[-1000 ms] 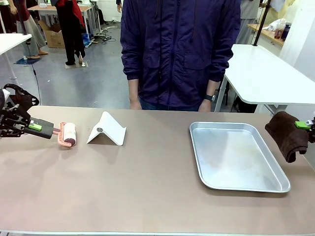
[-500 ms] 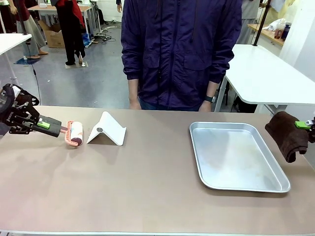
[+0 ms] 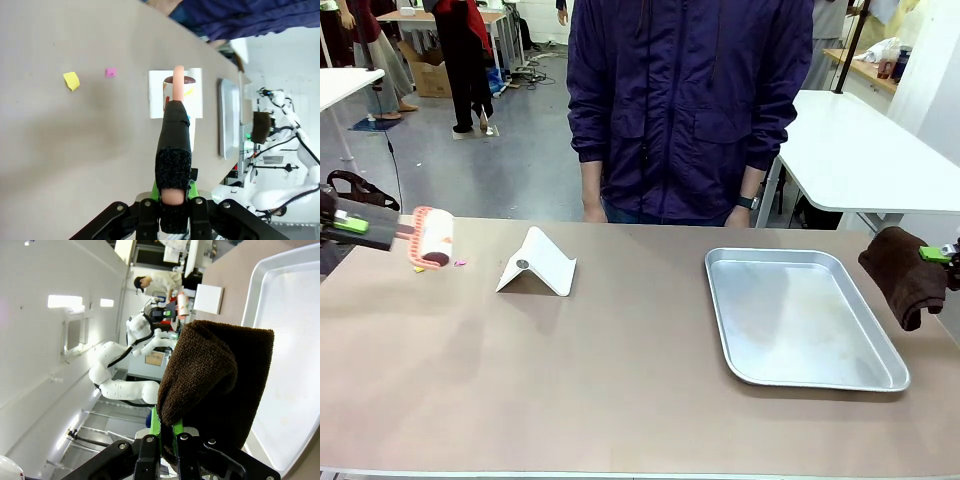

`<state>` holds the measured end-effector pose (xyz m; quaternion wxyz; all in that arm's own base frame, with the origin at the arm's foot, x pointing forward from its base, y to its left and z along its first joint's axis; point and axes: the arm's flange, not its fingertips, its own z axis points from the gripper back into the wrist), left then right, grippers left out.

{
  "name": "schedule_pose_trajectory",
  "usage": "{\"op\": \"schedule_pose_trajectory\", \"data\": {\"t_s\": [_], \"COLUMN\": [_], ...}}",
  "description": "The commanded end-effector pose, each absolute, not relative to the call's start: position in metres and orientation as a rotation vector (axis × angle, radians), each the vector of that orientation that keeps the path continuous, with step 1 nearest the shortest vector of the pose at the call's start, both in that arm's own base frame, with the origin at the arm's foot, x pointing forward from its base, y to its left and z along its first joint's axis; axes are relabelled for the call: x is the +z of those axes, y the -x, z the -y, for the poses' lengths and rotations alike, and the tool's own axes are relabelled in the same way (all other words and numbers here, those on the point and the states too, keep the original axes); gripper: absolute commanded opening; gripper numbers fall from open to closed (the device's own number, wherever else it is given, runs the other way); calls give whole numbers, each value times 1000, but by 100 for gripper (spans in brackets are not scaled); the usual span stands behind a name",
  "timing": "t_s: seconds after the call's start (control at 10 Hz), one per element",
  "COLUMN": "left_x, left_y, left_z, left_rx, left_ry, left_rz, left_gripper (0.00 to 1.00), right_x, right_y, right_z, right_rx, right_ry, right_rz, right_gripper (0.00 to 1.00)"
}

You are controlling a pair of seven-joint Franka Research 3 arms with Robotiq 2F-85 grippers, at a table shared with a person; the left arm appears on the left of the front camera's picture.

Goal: Clean the surface of the table.
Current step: Clean the area not pointed to by the person.

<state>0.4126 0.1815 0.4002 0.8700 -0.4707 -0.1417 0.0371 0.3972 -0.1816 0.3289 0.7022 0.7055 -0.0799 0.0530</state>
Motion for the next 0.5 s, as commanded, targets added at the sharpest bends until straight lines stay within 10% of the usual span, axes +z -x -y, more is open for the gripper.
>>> {"op": "schedule_pose_trajectory", "data": {"t_s": [0.0,0.4], "left_x": [405,369], "left_y": [-376,-331], "left_z": [-206,-310], "left_rx": [51,72], "left_ry": [1010,1148], "left_rz": [332,299], "left_gripper": [21,21], "right_x": [336,336], "right_y": [-400,-400], "right_z": [182,182], "right_rx": [121,121], "right_ry": [-1588,-1588], "right_rz": [177,177], "right_gripper": [11,11]}}
